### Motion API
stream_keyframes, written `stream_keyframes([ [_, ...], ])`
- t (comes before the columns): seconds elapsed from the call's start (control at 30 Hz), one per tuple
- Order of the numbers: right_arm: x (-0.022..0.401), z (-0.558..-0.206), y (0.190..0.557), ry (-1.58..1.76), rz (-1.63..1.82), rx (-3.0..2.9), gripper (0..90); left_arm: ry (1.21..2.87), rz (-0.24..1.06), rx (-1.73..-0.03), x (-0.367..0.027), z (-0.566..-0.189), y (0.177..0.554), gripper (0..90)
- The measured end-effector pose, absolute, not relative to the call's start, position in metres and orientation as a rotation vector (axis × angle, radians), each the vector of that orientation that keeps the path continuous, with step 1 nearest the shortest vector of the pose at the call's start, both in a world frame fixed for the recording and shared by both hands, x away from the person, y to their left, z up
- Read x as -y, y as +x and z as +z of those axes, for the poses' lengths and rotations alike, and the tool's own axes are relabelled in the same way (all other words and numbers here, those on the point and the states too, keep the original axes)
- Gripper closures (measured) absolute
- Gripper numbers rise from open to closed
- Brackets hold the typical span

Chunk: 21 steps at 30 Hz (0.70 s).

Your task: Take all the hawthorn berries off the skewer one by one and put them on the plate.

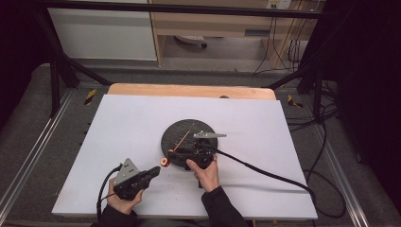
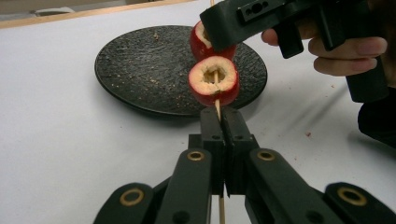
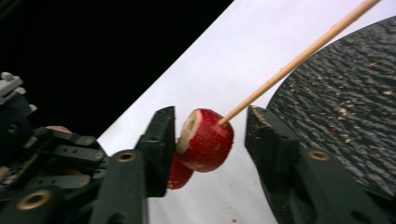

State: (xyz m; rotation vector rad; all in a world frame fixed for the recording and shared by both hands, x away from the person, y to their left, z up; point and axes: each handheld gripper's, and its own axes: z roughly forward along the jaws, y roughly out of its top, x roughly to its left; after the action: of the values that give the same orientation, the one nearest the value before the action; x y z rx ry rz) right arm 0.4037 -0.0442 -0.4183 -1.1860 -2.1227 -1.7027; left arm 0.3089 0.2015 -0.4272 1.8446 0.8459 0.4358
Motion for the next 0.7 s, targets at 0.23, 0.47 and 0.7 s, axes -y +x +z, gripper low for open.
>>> stream_keyframes([
  [0.23, 0.044, -0.418, 0.404, -1.170, -1.673, 2.071, 63.9, 1.847, 0.436, -0.840, -0.201, -0.427, 0.309, 88.5],
  [0.47, 0.047, -0.412, 0.406, -1.205, -1.715, 2.062, 64.6, 1.832, 0.441, -0.839, -0.202, -0.425, 0.308, 88.6],
  [0.7, 0.054, -0.403, 0.413, -1.211, -1.726, 2.070, 66.3, 1.825, 0.446, -0.832, -0.203, -0.424, 0.307, 88.5],
])
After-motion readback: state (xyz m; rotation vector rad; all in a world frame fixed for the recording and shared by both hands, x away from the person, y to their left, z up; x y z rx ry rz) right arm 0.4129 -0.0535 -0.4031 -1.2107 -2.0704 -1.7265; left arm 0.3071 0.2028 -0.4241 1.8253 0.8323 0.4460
